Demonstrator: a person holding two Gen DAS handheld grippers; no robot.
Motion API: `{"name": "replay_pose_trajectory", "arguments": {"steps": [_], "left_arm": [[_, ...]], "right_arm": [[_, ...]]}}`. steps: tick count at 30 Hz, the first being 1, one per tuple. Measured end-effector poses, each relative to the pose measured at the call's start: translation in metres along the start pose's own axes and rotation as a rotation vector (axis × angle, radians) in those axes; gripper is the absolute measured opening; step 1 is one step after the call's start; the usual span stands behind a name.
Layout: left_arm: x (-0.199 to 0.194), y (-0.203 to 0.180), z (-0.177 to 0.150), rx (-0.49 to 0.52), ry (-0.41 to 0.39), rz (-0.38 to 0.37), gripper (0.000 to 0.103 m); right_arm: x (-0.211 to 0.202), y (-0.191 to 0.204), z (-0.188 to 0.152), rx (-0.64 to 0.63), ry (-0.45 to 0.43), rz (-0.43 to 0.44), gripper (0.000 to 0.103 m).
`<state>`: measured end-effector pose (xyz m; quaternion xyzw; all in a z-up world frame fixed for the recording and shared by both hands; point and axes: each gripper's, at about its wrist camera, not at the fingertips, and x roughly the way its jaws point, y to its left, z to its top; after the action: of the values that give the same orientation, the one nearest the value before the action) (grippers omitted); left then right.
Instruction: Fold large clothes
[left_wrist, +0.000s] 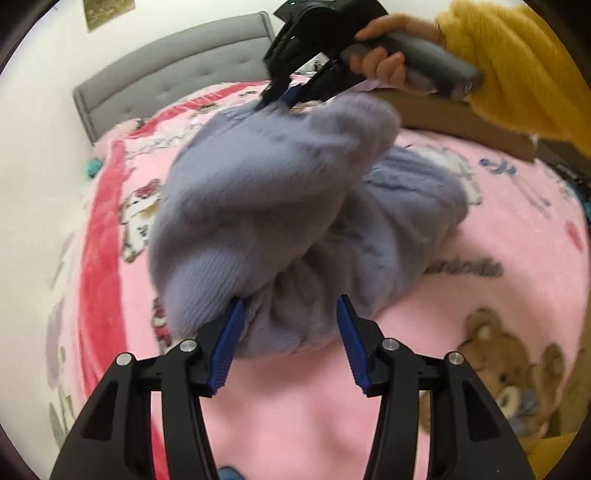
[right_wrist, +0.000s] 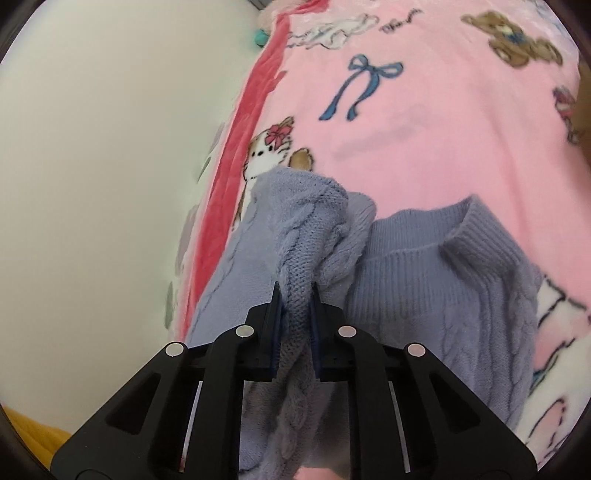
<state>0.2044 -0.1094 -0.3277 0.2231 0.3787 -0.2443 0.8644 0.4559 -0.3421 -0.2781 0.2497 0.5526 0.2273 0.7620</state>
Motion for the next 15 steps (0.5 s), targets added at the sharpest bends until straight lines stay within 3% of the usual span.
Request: {"name": "replay_pose_trajectory", "arguments": {"steps": [5,9,12,15], "left_arm": [[0.003,0.005,-0.004,-0.077,-0.015,0.058,0.051],[-0.008,0.02,-0.015,-0.245,0.007,0.113,0.051],[-0.006,0.037,-0.022,-0.39,0.033,0.206,0.053],[0.009,0.061,-0.019,-0.541,0.056,0.118,0.057]], "right_arm": [[0.0,-0.001,0.003,0.013,-0.008,-0.02,0.012],[-0.001,0.003,0.006,0.01,-0.029,-0.03,0.012],[-0.002,0.002,0.008,0.019,-0.039,-0.023,0.012],[-0.004,0.001,0.009,0.033,-0.056,-0.026,0.012]]}}
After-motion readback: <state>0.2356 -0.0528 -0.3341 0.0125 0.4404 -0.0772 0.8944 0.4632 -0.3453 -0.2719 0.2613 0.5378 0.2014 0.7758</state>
